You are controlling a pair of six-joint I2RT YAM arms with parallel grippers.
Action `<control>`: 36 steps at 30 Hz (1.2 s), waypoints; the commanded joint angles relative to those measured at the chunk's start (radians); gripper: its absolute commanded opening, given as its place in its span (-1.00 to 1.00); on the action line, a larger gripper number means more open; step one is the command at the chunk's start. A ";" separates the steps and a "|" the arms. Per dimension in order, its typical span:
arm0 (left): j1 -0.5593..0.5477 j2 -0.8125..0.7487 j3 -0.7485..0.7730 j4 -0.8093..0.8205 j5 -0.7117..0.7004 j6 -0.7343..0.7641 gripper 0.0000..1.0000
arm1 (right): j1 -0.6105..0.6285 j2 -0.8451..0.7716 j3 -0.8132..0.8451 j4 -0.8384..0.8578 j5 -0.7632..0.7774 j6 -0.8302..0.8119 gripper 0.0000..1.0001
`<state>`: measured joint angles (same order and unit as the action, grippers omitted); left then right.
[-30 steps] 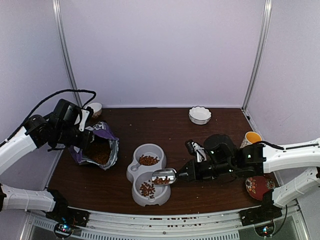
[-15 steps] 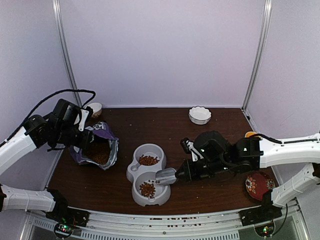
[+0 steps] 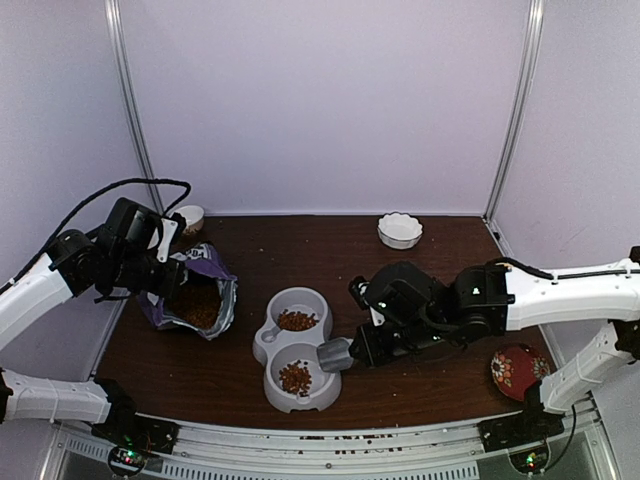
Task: Serve the pet food
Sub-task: Insert the spatula into the pet food bag.
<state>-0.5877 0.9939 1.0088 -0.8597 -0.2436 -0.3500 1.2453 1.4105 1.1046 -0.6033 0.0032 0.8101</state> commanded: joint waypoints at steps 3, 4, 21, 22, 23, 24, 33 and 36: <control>0.023 -0.024 0.002 0.077 -0.031 -0.009 -1.00 | 0.013 0.005 0.036 -0.020 0.062 -0.021 -1.00; 0.023 -0.025 0.002 0.077 -0.032 -0.009 -1.00 | 0.013 0.005 0.036 -0.017 0.059 -0.021 -1.00; 0.022 -0.011 0.017 0.088 0.068 -0.057 -1.00 | 0.018 -0.012 0.158 0.103 0.097 -0.095 -1.00; 0.022 -0.002 0.022 0.087 0.080 -0.060 -1.00 | 0.019 -0.004 0.174 0.119 0.094 -0.103 -1.00; 0.023 0.006 0.030 0.087 0.092 -0.065 -1.00 | 0.020 0.007 0.191 0.134 0.091 -0.112 -1.00; 0.022 0.014 0.039 0.087 0.105 -0.068 -1.00 | 0.021 0.020 0.207 0.150 0.085 -0.121 -1.00; 0.022 0.080 0.125 0.085 0.208 -0.105 -1.00 | 0.026 0.174 0.356 0.263 0.036 -0.202 -1.00; 0.021 0.099 0.141 0.085 0.247 -0.119 -1.00 | 0.026 0.227 0.406 0.273 0.023 -0.225 -1.00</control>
<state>-0.5678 1.0843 1.0786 -0.8703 -0.0883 -0.4324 1.2640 1.5898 1.4399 -0.3870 0.0463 0.6376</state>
